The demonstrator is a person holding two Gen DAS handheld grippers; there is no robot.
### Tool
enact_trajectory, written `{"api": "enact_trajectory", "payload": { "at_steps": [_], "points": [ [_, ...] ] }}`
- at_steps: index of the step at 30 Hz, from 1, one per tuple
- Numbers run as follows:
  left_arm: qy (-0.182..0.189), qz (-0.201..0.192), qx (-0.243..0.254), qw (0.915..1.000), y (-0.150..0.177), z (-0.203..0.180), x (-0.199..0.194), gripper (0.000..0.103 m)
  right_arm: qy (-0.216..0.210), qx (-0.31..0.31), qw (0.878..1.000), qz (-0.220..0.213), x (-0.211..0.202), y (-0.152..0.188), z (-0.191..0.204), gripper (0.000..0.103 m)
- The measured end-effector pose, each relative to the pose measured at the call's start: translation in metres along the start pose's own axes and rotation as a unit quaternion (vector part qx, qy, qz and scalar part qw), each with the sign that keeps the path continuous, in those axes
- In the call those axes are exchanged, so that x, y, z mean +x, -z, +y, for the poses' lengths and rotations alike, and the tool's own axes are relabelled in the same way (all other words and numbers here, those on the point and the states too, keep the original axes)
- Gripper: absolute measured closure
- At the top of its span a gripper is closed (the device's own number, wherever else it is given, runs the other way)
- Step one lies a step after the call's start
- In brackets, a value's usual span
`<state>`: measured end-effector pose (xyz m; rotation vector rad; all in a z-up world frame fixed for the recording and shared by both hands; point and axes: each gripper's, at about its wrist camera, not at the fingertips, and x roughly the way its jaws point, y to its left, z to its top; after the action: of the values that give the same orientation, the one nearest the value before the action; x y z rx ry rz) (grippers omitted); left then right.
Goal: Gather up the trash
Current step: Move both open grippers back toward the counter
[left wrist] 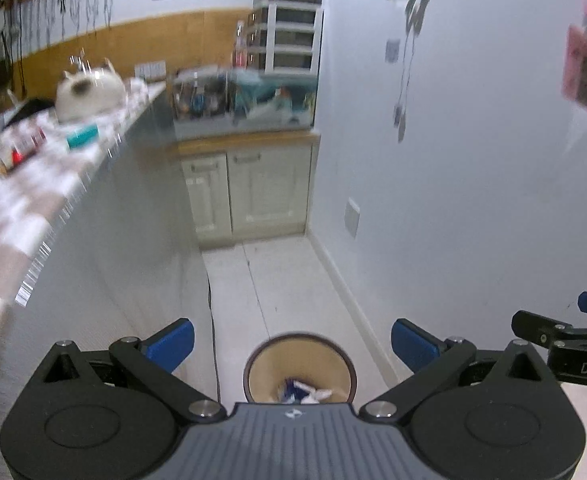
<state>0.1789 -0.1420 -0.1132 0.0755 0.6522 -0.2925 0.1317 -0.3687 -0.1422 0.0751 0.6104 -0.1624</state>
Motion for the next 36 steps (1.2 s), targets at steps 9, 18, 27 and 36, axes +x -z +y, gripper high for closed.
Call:
{"api": "enact_trajectory", "payload": {
  "at_steps": [9, 18, 27, 36],
  "points": [
    [0.0, -0.076, 0.012, 0.9971, -0.03, 0.003, -0.078, 0.0, -0.006, -0.001, 0.998, -0.068, -0.056, -0.029, 0.012, 0.0],
    [-0.028, -0.131, 0.014, 0.9908, -0.044, 0.039, -0.138, 0.0, -0.037, -0.018, 0.991, -0.126, -0.101, -0.056, 0.048, 0.0],
    [-0.074, -0.167, 0.005, 0.9832, -0.056, 0.108, -0.177, 0.0, -0.097, -0.031, 0.979, -0.175, -0.124, -0.078, 0.101, 0.0],
    [-0.158, -0.172, -0.034, 0.9717, -0.06, 0.211, -0.2, 0.0, -0.156, -0.062, 0.967, -0.19, -0.124, -0.097, 0.176, 0.0]
  ]
}}
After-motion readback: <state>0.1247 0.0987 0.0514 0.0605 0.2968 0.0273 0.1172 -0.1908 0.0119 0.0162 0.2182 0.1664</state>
